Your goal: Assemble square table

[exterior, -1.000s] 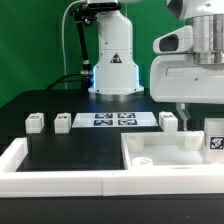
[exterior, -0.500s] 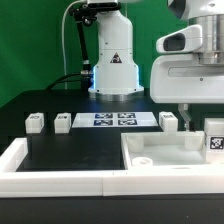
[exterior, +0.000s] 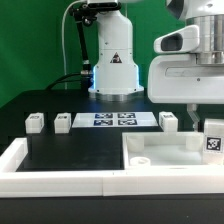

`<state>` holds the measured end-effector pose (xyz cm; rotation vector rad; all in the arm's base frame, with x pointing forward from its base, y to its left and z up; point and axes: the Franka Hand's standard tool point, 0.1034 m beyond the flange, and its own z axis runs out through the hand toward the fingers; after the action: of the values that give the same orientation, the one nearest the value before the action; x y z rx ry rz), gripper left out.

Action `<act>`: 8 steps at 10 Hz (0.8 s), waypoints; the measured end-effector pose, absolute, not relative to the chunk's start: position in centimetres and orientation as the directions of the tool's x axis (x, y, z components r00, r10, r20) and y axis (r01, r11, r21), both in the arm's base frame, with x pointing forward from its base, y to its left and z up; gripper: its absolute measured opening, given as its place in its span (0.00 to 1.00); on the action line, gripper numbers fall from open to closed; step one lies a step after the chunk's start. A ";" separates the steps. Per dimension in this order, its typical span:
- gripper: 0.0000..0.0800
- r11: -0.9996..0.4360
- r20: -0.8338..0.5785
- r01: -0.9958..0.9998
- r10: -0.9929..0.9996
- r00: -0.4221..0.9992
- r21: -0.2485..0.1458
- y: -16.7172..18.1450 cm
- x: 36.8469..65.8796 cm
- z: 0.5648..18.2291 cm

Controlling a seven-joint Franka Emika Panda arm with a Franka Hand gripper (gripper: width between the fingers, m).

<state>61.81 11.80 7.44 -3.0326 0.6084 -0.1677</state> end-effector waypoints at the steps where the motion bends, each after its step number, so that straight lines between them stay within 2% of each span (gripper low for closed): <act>1: 0.38 -0.920 0.097 -0.386 -0.391 0.915 -0.065 11.8 61.8 7.4; 3: 0.38 -0.908 0.096 -0.414 -0.418 0.903 -0.066 11.5 61.9 7.4; 6: 0.38 -0.791 0.090 -0.607 -0.612 0.786 -0.072 10.4 61.7 7.4; 8: 0.38 -0.719 0.100 -0.692 -0.694 0.713 -0.059 9.4 61.5 7.4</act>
Offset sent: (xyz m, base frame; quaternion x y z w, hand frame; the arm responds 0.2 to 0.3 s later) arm 0.0001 -0.0097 0.0035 -0.0041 0.0097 0.1342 0.9909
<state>61.49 9.41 7.45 -2.8918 1.1708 -0.1798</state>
